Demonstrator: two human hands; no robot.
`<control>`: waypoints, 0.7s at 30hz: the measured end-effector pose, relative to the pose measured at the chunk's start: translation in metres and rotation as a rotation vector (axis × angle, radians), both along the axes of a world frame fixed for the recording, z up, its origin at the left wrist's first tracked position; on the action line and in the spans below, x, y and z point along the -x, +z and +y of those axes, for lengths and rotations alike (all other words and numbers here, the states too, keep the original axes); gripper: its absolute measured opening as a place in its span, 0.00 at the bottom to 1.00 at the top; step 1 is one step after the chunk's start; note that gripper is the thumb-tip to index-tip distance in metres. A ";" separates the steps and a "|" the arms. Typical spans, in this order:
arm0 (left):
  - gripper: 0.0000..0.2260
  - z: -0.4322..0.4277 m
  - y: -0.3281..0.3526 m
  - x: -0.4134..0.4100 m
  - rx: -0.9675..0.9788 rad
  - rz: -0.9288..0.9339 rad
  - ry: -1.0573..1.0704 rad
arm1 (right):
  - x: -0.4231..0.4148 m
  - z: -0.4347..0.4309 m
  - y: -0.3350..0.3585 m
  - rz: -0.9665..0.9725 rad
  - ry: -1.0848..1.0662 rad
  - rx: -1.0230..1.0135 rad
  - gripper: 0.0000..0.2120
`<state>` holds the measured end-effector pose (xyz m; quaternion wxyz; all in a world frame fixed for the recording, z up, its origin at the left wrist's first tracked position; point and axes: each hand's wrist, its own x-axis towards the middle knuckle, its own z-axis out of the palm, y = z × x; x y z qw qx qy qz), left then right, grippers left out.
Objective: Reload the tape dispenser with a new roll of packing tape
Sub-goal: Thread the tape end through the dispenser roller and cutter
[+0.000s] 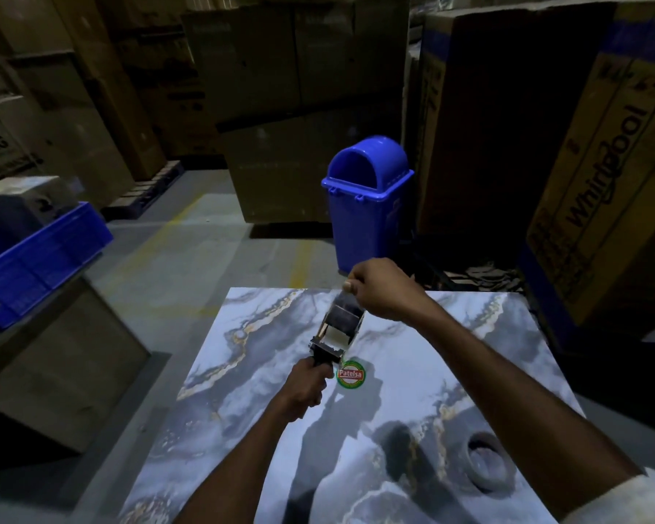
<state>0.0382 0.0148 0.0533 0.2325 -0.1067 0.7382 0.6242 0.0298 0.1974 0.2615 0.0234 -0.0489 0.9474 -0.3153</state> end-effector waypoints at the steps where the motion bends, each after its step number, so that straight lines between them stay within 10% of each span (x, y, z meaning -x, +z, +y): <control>1: 0.04 -0.001 0.000 0.000 -0.013 0.004 0.006 | 0.000 0.000 0.001 0.004 -0.001 0.013 0.10; 21: 0.04 0.004 0.010 -0.020 -0.073 0.068 -0.053 | 0.069 0.062 -0.062 -0.160 -0.112 0.325 0.14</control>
